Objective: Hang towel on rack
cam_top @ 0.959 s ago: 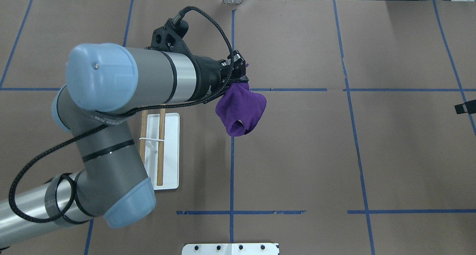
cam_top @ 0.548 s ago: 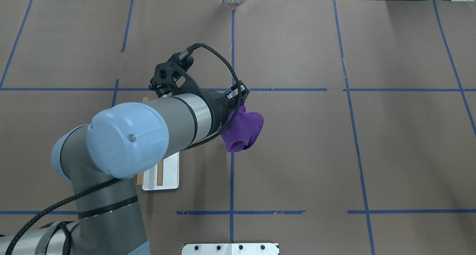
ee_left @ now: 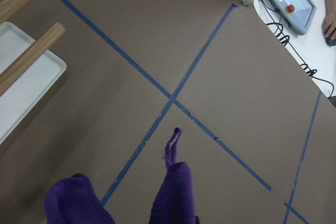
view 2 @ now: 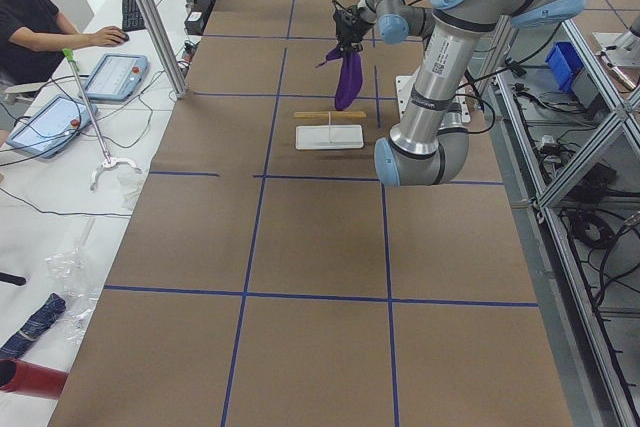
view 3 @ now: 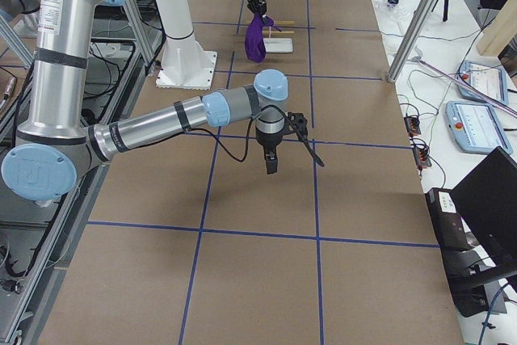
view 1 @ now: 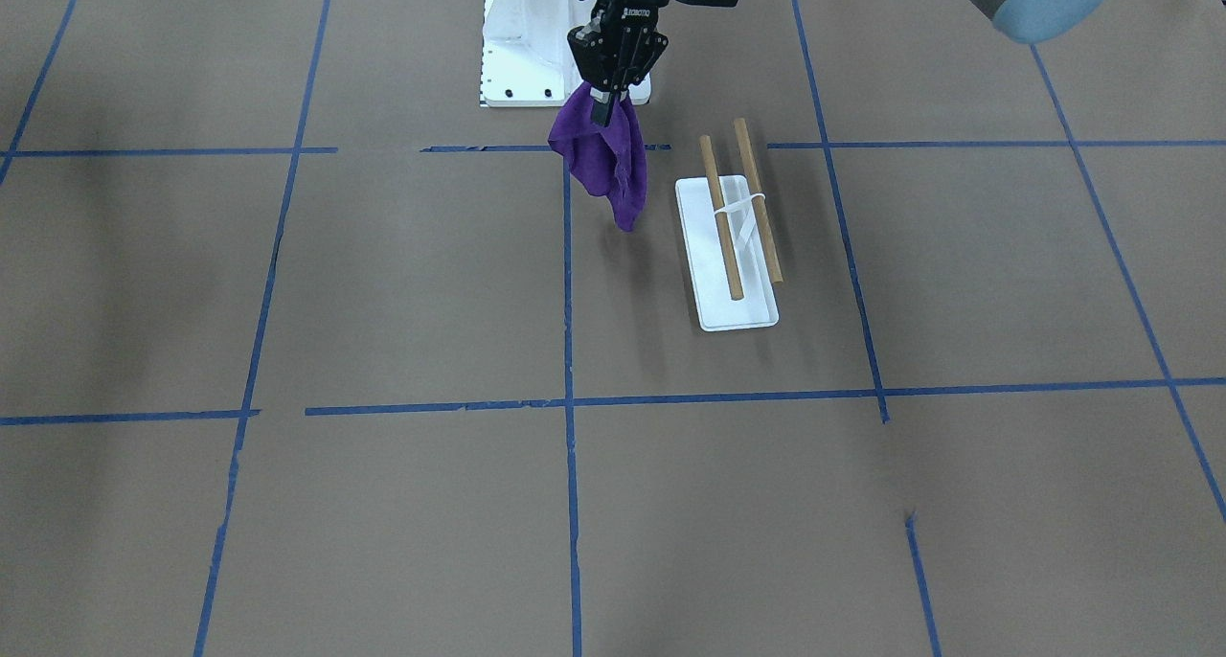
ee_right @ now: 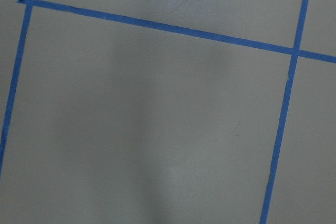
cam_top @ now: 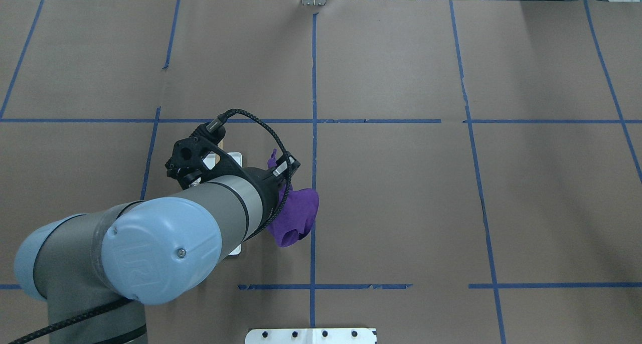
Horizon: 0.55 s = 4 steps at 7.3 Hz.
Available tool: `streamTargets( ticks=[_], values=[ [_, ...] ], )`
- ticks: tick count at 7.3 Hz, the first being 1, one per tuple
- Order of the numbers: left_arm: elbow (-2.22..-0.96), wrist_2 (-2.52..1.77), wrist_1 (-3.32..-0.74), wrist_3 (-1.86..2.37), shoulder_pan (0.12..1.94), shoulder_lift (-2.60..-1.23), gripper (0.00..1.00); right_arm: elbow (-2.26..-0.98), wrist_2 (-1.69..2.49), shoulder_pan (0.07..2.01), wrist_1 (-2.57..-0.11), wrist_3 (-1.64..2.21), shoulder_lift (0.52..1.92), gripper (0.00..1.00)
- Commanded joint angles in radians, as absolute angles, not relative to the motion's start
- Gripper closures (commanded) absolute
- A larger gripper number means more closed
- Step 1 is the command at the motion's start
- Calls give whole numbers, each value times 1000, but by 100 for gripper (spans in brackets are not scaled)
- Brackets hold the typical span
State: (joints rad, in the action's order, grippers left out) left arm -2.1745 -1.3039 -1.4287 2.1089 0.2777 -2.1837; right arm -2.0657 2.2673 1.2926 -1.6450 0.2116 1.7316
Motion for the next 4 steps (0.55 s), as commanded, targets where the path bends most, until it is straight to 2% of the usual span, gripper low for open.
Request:
streamTargets(
  ticks=[1,4],
  values=[
    [-2189,-1328,-1407,2170,281,-2114,100,-2040,2263,1293,-1643,224,1704,0],
    [-2235,-1371,-1404,2171,337,-1927,100,-2028,2260,1290,-1641,224,1686,0]
  ],
)
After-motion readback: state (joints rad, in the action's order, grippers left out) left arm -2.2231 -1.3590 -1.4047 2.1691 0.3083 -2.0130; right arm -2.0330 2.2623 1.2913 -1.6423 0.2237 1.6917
